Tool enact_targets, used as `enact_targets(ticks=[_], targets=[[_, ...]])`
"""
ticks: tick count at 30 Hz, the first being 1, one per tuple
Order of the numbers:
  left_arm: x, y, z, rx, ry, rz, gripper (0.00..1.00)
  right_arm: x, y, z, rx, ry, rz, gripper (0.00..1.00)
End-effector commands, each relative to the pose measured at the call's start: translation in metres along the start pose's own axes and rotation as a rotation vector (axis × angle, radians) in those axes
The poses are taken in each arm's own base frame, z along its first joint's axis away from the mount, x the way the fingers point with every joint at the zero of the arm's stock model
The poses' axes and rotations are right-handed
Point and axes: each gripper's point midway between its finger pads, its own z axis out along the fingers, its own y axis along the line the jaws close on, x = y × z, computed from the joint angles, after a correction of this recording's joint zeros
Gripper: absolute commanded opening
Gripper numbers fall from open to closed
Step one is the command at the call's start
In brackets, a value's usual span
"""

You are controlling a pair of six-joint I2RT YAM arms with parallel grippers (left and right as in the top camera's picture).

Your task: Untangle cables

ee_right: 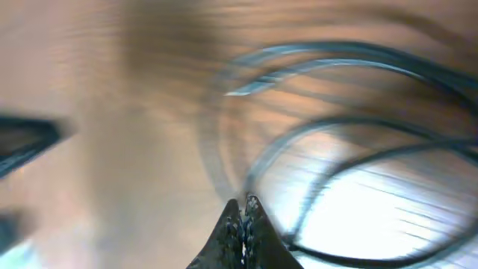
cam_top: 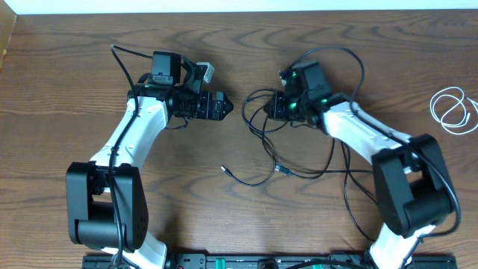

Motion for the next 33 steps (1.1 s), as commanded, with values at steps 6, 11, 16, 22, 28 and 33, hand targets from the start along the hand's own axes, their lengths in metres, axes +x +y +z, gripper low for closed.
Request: enact_targets(ticks=[6,11,16,22,28,33], targets=[[0.000,0.000,-0.005,-0.010,-0.011,-0.005,0.98,0.006,0.053,-0.038,-0.201,0.037,-0.154,0.01],[0.000,0.000,-0.005,-0.010,-0.011,-0.005,0.98,0.036,0.044,-0.042,-0.141,0.136,-0.216,0.25],[0.000,0.000,-0.005,-0.010,-0.011,-0.005,0.98,0.078,0.027,-0.049,-0.104,0.295,-0.303,0.48],[0.000,0.000,-0.005,-0.010,-0.010,-0.005,0.98,0.106,0.015,-0.056,-0.070,0.408,-0.357,0.58],[0.000,0.000,-0.005,-0.010,-0.010,-0.005,0.98,0.120,-0.010,-0.060,0.101,0.474,-0.365,0.57],[0.000,0.000,-0.005,-0.010,-0.010,-0.006,0.98,0.135,-0.022,-0.057,0.210,0.521,-0.422,0.57]])
